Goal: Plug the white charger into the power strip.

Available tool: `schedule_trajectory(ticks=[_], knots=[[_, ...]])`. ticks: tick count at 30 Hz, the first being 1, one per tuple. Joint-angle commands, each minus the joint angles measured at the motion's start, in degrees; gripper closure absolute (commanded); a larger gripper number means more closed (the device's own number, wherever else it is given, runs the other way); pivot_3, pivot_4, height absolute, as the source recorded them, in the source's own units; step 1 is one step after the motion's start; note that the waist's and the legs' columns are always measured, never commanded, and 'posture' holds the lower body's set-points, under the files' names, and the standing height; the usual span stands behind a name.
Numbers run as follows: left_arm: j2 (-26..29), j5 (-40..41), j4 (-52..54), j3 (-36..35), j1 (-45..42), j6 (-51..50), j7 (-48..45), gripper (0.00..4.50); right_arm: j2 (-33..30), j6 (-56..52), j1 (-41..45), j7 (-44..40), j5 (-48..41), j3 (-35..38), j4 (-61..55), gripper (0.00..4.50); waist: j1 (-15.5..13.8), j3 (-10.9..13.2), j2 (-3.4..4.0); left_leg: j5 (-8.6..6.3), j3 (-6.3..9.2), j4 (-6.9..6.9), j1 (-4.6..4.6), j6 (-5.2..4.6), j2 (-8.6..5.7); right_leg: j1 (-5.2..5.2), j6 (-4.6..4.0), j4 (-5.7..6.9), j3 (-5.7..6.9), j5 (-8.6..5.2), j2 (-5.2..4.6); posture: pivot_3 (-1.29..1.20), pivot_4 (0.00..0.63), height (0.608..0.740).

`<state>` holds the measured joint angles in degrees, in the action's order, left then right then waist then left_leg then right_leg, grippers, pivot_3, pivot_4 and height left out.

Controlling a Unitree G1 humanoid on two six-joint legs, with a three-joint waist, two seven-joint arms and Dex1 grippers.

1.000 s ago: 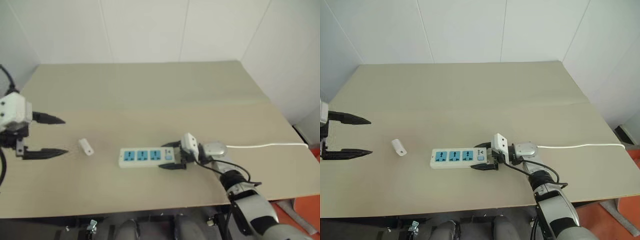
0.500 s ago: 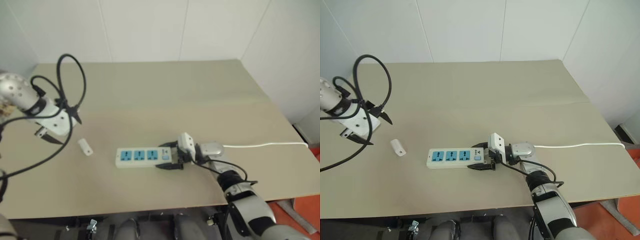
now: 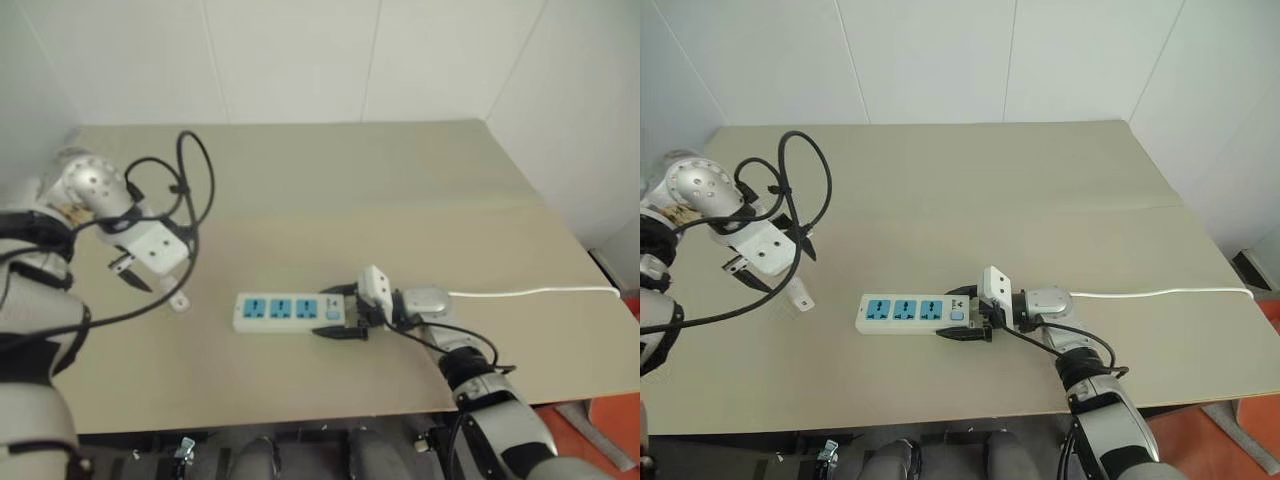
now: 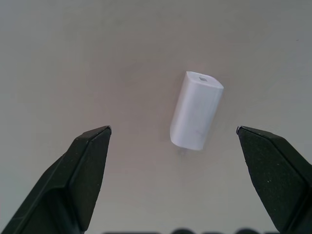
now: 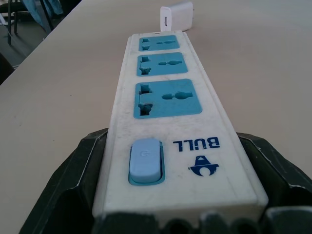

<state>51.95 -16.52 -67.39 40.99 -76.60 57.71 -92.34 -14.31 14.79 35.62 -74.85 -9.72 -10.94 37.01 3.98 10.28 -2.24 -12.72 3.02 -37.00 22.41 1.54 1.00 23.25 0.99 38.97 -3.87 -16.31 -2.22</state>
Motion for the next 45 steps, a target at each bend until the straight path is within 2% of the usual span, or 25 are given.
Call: schedule_trajectory(ticks=[1,15,26,38,42,45], knots=[[-0.16,-0.58,-1.14,-0.03,-1.68,3.4,-0.16,0.0,-0.18,-1.24,-1.23,0.97,0.27,-0.37,-2.36,1.05,0.02,0.0,0.0,0.0,0.0,0.0,0.0,0.0,0.0,0.0,0.0,0.0,0.0,0.0,0.0,0.0,0.15,0.74],[-1.8,-4.7,-2.99,0.94,-0.45,9.42,-0.16,0.0,-0.13,-3.05,-3.18,3.43,0.2,-0.53,-5.65,1.05,0.0,0.0,-0.01,0.0,0.03,-0.02,-0.01,0.0,-0.01,-0.02,0.01,0.02,0.01,-0.01,0.0,0.0,0.15,0.74],[-2.73,-7.48,-3.16,0.04,2.23,10.41,0.14,0.0,-0.3,-4.48,-4.92,5.15,0.03,-0.63,-8.48,1.05,-0.01,-0.01,-0.01,0.0,0.03,-0.04,-0.01,0.0,-0.02,-0.02,0.01,0.04,0.01,-0.01,0.0,0.0,0.15,0.74],[-3.95,-16.71,-2.95,1.27,3.32,9.97,10.56,0.0,-0.79,-6.42,-7.27,6.85,-0.47,-0.6,-12.06,1.05,-0.14,-0.02,-0.02,0.0,0.06,-0.06,0.0,0.0,-0.03,-0.02,0.01,0.04,0.01,-0.01,-0.01,0.0,0.15,0.74],[-4.26,-18.74,-3.69,1.08,3.04,9.8,12.74,0.81,-0.94,-7.03,-7.88,7.33,-0.51,-0.68,-13.01,1.05,-0.18,-0.02,-0.03,0.0,0.06,-0.06,0.01,-0.01,-0.05,-0.03,0.01,0.04,0.01,-0.01,-0.03,0.0,0.15,0.74],[-4.37,-19.89,-3.89,1.1,2.85,10.36,13.82,1.7,-1.03,-7.48,-8.03,7.55,-0.57,-0.68,-13.53,1.05,-0.2,-0.02,-0.03,0.0,0.06,-0.06,0.01,0.0,-0.05,-0.03,0.01,0.04,0.02,-0.01,-0.03,0.0,0.15,0.74]])
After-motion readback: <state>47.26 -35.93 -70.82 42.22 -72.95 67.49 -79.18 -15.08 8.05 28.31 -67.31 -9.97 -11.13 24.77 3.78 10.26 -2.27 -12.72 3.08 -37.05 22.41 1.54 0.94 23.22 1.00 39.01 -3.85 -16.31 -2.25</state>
